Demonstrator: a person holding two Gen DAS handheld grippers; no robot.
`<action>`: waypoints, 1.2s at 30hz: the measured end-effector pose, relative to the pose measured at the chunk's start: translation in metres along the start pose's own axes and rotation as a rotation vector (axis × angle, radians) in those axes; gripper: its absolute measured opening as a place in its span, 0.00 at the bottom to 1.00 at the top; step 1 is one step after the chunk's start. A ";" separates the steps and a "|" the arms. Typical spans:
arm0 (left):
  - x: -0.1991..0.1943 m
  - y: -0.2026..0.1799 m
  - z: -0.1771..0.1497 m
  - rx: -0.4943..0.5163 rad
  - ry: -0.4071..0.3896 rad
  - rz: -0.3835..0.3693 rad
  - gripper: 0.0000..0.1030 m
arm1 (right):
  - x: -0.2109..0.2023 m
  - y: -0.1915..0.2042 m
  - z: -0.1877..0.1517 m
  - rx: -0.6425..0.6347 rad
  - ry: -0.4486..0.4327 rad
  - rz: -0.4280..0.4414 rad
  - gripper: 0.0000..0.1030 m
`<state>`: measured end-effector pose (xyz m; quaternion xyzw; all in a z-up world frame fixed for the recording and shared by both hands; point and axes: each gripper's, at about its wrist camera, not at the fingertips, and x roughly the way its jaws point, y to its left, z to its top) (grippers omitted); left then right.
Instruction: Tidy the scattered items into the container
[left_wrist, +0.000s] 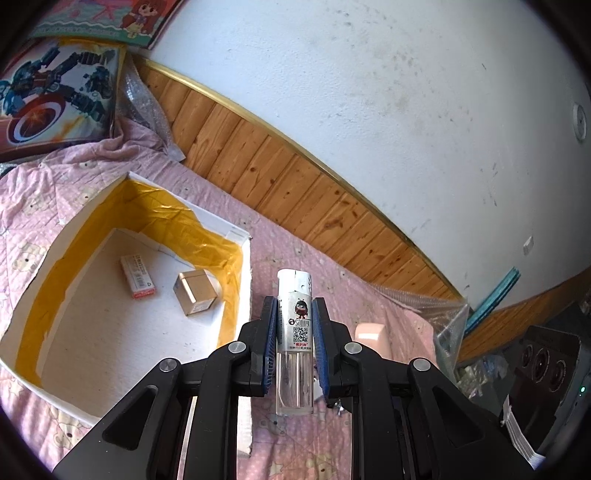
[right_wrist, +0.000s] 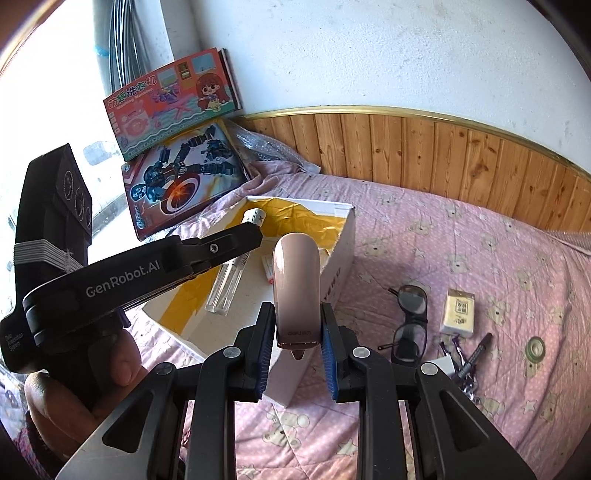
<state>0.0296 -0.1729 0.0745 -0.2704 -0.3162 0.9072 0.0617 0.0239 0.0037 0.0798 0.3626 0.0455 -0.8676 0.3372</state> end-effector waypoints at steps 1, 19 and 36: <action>0.000 0.004 0.002 -0.009 -0.002 0.000 0.18 | 0.001 0.003 0.002 -0.006 0.001 0.000 0.25; 0.011 0.062 0.025 -0.147 0.024 0.057 0.18 | 0.037 0.035 0.027 -0.071 0.027 0.008 0.25; 0.051 0.104 0.023 -0.243 0.160 0.208 0.18 | 0.086 0.036 0.049 -0.078 0.098 0.025 0.25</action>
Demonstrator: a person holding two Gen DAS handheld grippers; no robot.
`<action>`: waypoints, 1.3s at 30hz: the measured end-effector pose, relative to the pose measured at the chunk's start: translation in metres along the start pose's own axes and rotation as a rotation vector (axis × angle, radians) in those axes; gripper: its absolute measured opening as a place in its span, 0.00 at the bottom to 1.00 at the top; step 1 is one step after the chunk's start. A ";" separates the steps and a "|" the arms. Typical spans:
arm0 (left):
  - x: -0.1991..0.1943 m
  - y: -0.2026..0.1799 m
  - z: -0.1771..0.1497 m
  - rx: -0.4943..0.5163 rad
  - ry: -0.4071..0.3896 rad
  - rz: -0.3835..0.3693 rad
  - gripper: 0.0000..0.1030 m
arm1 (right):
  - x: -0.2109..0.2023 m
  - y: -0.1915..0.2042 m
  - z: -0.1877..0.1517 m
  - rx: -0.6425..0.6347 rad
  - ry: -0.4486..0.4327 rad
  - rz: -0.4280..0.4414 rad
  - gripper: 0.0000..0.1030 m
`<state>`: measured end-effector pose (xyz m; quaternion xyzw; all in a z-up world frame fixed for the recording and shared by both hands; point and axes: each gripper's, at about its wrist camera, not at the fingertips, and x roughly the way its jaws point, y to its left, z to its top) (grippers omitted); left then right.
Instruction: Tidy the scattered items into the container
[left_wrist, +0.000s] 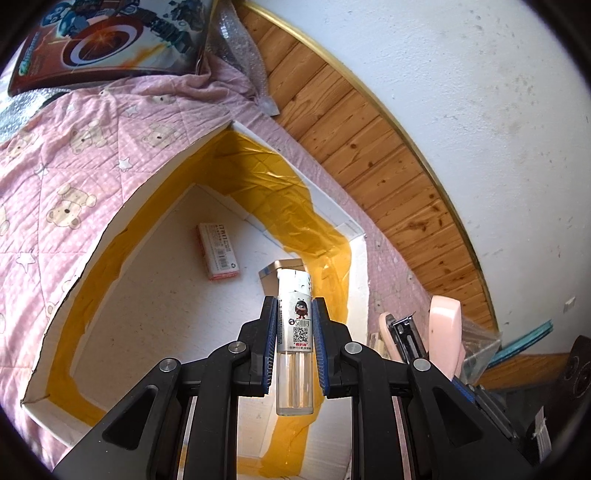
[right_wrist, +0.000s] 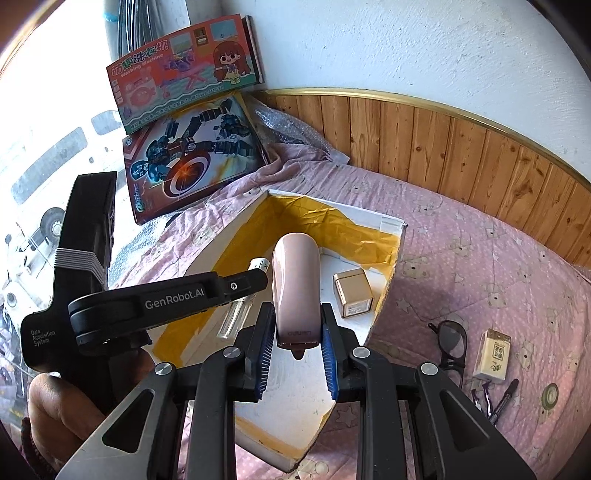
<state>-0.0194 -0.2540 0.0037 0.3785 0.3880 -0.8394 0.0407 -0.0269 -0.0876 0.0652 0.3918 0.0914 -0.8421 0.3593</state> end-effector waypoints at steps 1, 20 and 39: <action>0.001 0.002 0.001 -0.003 0.003 0.010 0.18 | 0.003 0.000 0.002 0.001 0.007 0.004 0.25; 0.023 0.027 0.007 -0.094 0.049 0.116 0.19 | 0.067 -0.007 0.029 0.045 0.153 0.061 0.25; 0.037 0.042 0.009 -0.163 0.086 0.177 0.19 | 0.147 -0.021 0.067 0.052 0.328 0.065 0.25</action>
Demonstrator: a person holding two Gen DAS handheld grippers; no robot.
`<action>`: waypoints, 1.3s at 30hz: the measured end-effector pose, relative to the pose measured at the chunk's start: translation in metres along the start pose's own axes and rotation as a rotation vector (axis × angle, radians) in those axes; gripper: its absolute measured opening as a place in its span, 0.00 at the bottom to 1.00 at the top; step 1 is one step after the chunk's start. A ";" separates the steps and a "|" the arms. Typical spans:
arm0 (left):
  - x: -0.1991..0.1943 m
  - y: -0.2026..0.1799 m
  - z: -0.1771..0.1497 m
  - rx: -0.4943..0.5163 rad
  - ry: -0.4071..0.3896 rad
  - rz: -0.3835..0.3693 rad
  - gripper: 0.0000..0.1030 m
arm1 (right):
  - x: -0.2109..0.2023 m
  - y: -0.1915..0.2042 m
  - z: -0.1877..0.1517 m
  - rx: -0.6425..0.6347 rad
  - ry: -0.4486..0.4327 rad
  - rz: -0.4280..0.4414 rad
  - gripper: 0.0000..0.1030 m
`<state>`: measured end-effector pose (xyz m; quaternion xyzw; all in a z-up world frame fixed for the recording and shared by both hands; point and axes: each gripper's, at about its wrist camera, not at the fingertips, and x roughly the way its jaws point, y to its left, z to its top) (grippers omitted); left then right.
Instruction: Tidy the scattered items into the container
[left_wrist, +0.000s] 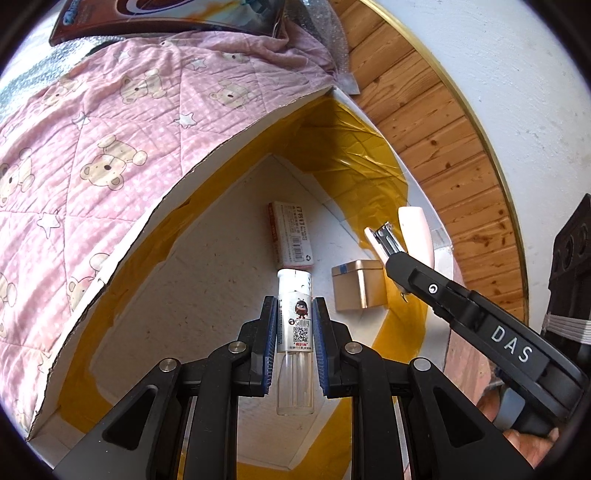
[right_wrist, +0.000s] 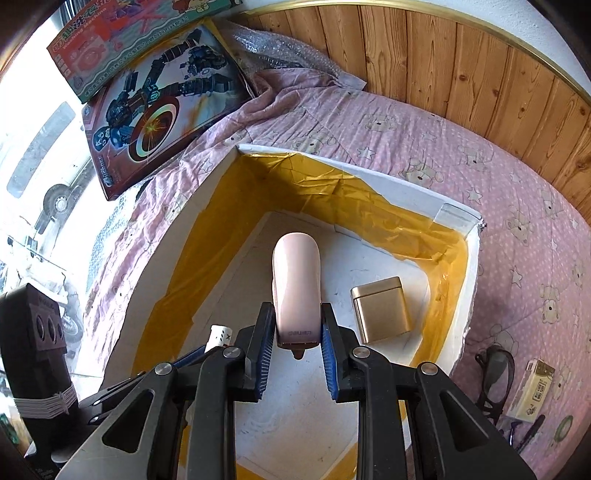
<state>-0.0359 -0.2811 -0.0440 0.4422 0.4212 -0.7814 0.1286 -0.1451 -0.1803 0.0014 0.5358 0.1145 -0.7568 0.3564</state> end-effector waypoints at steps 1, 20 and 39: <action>0.001 0.001 0.001 -0.004 0.002 -0.001 0.19 | 0.004 -0.001 0.003 0.000 0.013 0.002 0.25; 0.013 0.006 0.011 -0.055 0.060 -0.019 0.19 | 0.073 -0.002 0.040 -0.046 0.161 -0.120 0.25; 0.014 0.005 0.019 -0.067 0.075 0.002 0.28 | 0.086 -0.008 0.043 -0.028 0.171 -0.170 0.26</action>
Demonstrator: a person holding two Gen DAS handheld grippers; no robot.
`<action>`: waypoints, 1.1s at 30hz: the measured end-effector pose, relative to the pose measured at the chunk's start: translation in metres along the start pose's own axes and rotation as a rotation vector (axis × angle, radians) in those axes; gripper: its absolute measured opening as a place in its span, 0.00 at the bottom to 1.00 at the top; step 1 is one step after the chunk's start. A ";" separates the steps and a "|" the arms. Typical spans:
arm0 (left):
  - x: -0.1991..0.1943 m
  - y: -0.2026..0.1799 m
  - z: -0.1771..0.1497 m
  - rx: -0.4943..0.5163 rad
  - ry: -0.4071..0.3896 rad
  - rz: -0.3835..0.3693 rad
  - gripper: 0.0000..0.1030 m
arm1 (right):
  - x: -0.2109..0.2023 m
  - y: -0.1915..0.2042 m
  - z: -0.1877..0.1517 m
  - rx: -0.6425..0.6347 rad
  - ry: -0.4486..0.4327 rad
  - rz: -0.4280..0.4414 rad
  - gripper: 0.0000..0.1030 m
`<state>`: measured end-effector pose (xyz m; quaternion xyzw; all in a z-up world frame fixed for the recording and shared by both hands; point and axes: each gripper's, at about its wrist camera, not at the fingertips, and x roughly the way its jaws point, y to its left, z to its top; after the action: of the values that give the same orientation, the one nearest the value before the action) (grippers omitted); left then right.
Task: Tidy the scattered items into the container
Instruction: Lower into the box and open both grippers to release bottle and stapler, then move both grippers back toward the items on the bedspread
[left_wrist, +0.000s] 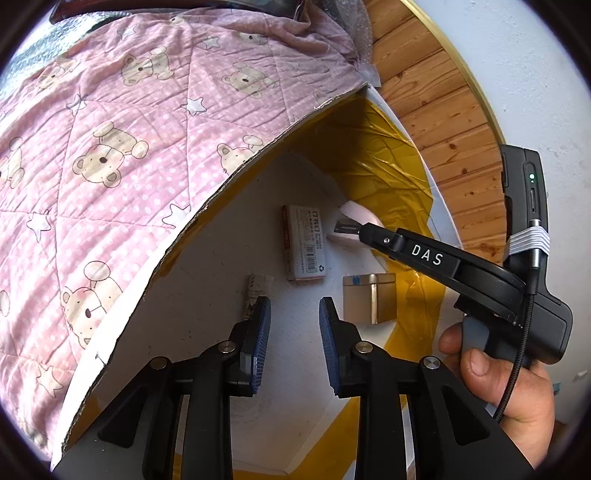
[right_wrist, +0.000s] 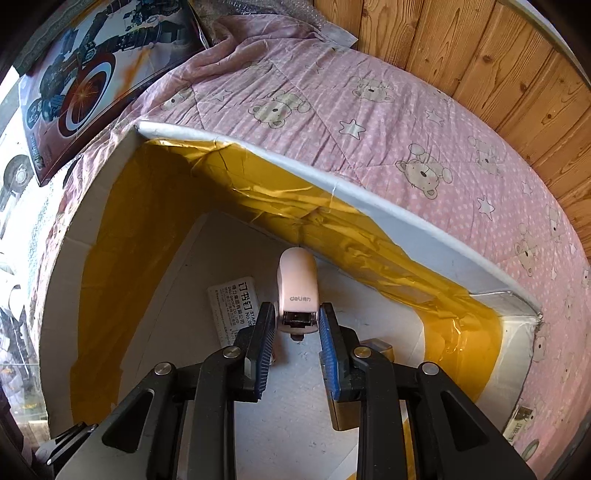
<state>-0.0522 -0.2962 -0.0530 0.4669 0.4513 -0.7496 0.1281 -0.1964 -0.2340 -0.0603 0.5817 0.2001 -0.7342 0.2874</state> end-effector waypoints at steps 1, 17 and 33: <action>-0.001 0.000 0.000 0.000 0.000 -0.003 0.28 | -0.001 0.000 -0.001 -0.001 -0.001 -0.001 0.26; -0.008 -0.001 -0.003 0.018 0.004 -0.019 0.30 | -0.024 -0.009 -0.019 0.006 -0.010 -0.017 0.26; -0.067 -0.051 -0.041 0.285 -0.302 0.046 0.35 | -0.170 -0.019 -0.132 -0.032 -0.431 0.226 0.33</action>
<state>-0.0235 -0.2503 0.0231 0.3729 0.3056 -0.8642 0.1441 -0.0846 -0.1048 0.0717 0.4258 0.0794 -0.8011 0.4130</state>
